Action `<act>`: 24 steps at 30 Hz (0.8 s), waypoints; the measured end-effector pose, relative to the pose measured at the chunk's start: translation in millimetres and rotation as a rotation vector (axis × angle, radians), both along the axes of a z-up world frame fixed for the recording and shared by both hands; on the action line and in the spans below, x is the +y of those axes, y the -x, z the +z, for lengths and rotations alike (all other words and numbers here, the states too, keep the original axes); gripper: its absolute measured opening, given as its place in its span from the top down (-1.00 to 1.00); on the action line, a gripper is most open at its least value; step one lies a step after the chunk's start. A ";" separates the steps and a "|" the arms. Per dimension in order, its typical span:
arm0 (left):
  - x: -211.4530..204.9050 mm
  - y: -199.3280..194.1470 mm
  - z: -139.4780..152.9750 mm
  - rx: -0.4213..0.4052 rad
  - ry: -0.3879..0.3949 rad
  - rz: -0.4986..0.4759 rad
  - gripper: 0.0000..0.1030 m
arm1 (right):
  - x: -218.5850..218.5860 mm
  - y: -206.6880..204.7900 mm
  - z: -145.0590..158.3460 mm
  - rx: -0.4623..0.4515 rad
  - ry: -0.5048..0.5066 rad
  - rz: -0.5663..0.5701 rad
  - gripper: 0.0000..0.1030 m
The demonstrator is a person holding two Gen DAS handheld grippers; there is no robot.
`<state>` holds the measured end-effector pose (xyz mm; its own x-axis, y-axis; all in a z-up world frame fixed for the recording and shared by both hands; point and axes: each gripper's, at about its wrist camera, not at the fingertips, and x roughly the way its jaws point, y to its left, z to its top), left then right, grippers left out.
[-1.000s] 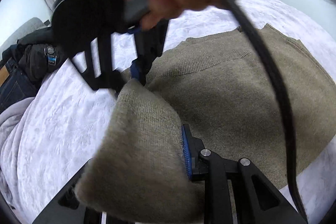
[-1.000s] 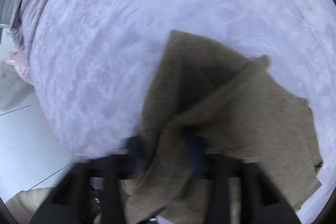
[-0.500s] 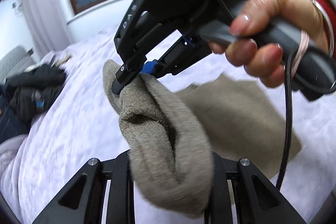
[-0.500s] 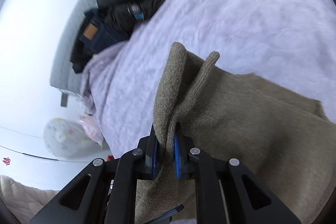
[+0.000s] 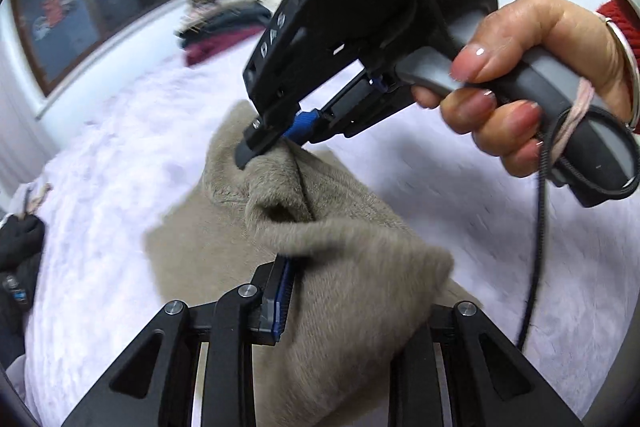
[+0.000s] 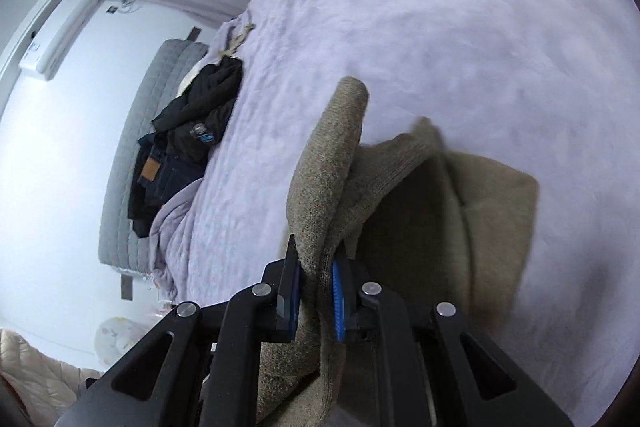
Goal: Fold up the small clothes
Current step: 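Fold the lifted sweater part over onto itself with both tools, then lower the folded bundle and press it flat with the right tool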
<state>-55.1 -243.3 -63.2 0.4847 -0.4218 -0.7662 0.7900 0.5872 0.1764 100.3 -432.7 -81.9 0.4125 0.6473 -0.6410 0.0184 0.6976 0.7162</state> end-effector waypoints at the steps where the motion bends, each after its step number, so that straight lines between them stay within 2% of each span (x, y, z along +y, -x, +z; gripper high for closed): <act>1: -5.7 4.2 -9.7 0.015 -0.023 -0.015 0.51 | -9.0 3.9 -15.5 0.026 0.007 -0.023 0.73; 5: -16.8 18.3 -35.7 0.041 -0.084 -0.045 0.51 | -32.0 16.6 -64.2 0.101 0.011 -0.091 0.72; 10: -19.2 15.6 -30.8 0.063 -0.081 -0.025 0.50 | -37.2 18.2 -69.7 0.087 -0.004 -0.104 0.69; 11: -20.6 14.8 -29.6 0.067 -0.084 -0.018 0.45 | -40.1 22.8 -68.8 0.090 0.003 -0.105 0.66; 12: -19.3 14.3 -27.6 0.069 -0.091 -0.008 0.16 | -40.6 27.1 -67.2 0.096 0.012 -0.110 0.63; 13: -15.7 13.5 -25.0 0.065 -0.093 0.006 -0.24 | -44.3 30.0 -65.5 0.106 0.021 -0.117 0.60; 14: -10.7 14.7 -19.5 0.053 -0.084 0.022 -0.33 | -49.1 33.9 -62.2 0.123 0.031 -0.129 0.50; 15: -4.6 13.1 -17.6 0.047 -0.074 0.027 -0.34 | -52.0 38.1 -58.5 0.132 0.034 -0.144 0.42; 19: 25.4 4.2 -3.5 0.073 -0.048 0.048 -0.34 | -56.9 67.6 -40.6 0.114 0.001 -0.195 0.39; 20: 32.5 -0.2 -0.2 0.084 -0.038 0.058 -0.35 | -54.4 76.7 -34.8 0.105 -0.025 -0.200 0.26; 21: 42.0 -4.5 3.6 0.095 -0.027 0.078 -0.35 | -52.0 84.5 -31.7 0.101 -0.047 -0.197 0.03; 23: 59.2 -16.1 9.3 0.122 -0.005 0.122 -0.35 | -43.0 94.8 -28.3 0.101 -0.080 -0.182 -0.12; 24: 66.4 -21.6 11.0 0.138 0.003 0.149 -0.35 | -39.4 99.5 -27.7 0.102 -0.086 -0.173 -0.12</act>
